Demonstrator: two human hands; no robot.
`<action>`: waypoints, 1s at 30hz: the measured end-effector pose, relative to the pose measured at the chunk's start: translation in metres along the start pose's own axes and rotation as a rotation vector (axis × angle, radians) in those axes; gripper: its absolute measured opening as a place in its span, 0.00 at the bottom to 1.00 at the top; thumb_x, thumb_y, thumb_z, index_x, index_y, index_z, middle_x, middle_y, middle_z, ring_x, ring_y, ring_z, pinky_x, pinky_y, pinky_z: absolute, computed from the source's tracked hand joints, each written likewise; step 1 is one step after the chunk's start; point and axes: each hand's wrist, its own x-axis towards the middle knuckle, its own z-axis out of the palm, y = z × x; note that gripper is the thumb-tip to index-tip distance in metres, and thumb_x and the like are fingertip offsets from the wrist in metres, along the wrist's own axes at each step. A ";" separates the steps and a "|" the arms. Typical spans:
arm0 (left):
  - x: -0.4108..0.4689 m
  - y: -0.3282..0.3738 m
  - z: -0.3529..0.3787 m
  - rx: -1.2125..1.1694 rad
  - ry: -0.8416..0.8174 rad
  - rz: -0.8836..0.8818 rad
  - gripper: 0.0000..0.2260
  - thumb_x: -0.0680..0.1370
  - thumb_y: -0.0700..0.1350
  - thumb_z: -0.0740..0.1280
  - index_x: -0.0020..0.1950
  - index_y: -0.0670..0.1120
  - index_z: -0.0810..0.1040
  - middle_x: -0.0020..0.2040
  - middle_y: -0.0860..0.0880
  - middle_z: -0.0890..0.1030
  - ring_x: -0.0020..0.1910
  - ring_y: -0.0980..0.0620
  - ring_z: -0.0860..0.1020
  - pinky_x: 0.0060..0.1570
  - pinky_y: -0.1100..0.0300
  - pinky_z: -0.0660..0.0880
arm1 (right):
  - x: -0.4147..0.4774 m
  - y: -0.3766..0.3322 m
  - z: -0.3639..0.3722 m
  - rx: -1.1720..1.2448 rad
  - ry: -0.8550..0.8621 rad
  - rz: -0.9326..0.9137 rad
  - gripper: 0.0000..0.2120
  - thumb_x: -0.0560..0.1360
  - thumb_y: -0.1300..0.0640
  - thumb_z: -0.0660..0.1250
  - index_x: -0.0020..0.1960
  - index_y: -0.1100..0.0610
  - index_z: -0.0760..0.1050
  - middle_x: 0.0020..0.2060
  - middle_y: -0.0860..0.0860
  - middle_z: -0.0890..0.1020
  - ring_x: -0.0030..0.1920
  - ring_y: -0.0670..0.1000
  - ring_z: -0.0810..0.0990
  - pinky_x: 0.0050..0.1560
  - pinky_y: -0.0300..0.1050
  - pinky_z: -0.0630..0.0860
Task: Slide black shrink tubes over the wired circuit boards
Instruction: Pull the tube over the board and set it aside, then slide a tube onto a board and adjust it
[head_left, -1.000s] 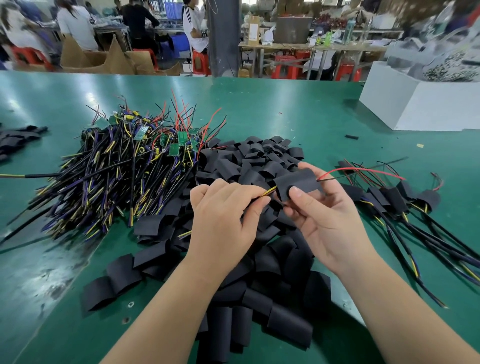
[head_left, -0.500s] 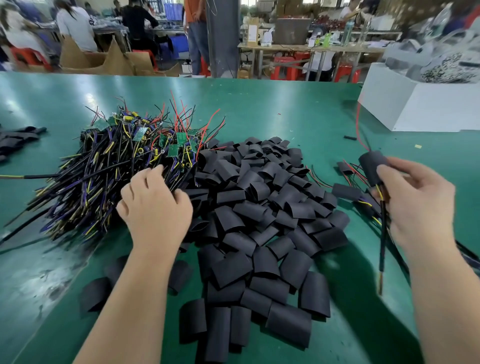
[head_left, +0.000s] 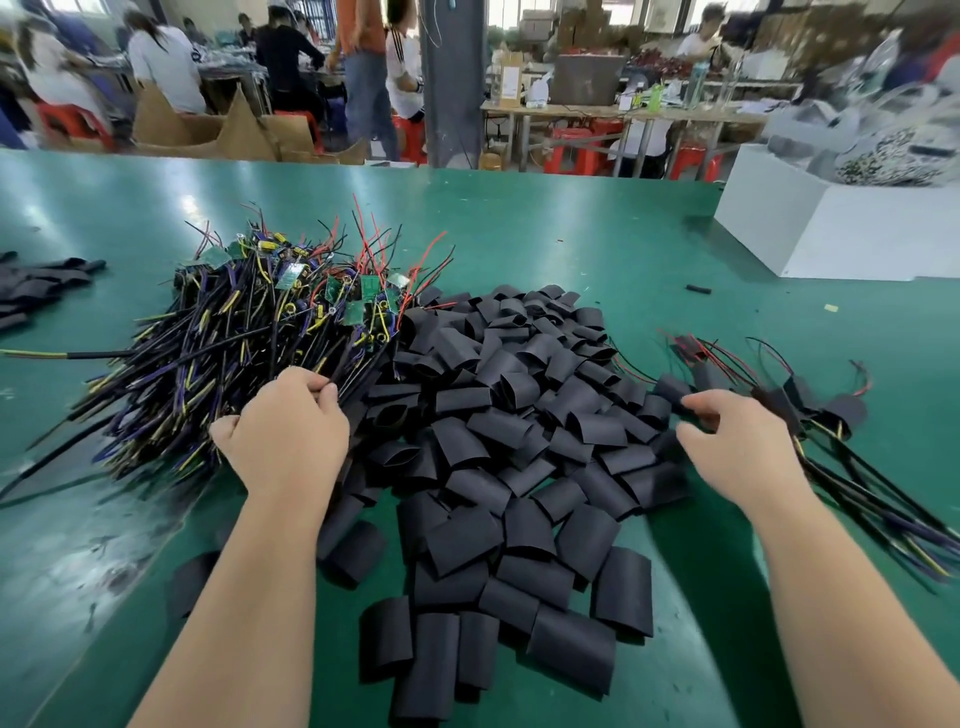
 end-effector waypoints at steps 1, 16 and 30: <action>-0.001 0.001 0.000 -0.047 0.029 -0.006 0.07 0.80 0.47 0.61 0.54 0.49 0.77 0.43 0.49 0.83 0.42 0.43 0.77 0.56 0.50 0.61 | 0.002 0.002 0.000 0.001 -0.002 0.019 0.18 0.76 0.59 0.66 0.65 0.56 0.76 0.59 0.55 0.80 0.41 0.53 0.73 0.48 0.38 0.65; -0.025 0.035 -0.010 -0.604 0.025 0.575 0.06 0.80 0.35 0.59 0.53 0.41 0.74 0.44 0.52 0.81 0.41 0.63 0.74 0.45 0.75 0.67 | -0.037 -0.054 0.007 1.274 -0.642 0.013 0.16 0.71 0.69 0.65 0.59 0.64 0.77 0.48 0.59 0.85 0.36 0.50 0.82 0.35 0.37 0.76; -0.041 0.046 -0.011 -0.518 -0.223 0.768 0.14 0.81 0.49 0.54 0.55 0.48 0.78 0.33 0.51 0.78 0.31 0.51 0.75 0.36 0.48 0.71 | -0.048 -0.069 0.014 1.321 -0.326 -0.128 0.10 0.60 0.54 0.75 0.39 0.54 0.79 0.32 0.56 0.82 0.26 0.51 0.79 0.27 0.38 0.73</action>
